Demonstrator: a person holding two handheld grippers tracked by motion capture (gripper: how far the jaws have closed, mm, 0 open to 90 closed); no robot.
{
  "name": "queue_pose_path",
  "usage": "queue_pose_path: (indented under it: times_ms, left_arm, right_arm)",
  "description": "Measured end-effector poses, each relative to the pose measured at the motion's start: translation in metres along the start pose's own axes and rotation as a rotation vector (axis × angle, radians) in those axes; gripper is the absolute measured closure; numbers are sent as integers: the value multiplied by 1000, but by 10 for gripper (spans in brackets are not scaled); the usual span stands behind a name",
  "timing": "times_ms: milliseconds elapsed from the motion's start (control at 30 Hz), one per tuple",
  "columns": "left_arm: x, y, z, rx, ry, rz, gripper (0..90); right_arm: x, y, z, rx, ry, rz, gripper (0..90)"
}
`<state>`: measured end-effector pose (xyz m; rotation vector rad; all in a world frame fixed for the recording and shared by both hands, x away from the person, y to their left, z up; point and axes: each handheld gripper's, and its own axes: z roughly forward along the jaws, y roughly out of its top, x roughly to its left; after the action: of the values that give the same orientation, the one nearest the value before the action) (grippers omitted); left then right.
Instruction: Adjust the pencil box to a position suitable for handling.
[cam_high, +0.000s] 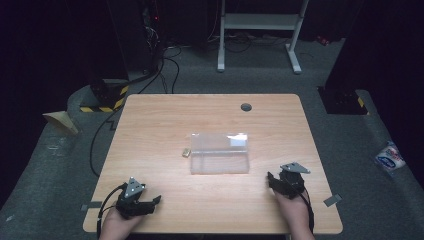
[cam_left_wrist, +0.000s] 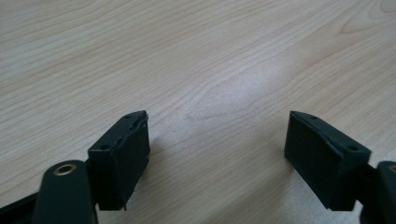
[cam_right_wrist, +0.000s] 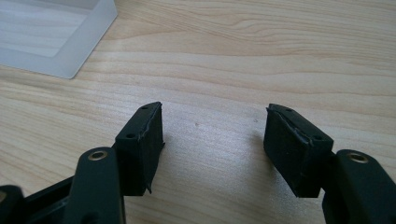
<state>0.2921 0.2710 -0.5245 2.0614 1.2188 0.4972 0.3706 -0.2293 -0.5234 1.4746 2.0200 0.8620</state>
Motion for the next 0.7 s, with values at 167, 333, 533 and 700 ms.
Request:
queue_pose_path:
  times_ms: [167, 333, 533, 700]
  left_arm:
    - [5, 12, -4, 6, -5, -62, 256]
    - [2, 30, -9, -10, 27, -36, 255]
    - [-7, 46, -12, -31, 51, -13, 268]
    - [-16, 58, -12, -49, 49, -1, 273]
  right_arm:
    - [-1, 0, 0, -1, 7, -1, 370]
    - [0, 0, 0, 2, 7, 0, 347]
    - [-1, 0, 0, 5, 1, 5, 329]
    - [0, -1, -1, 7, -3, 14, 329]
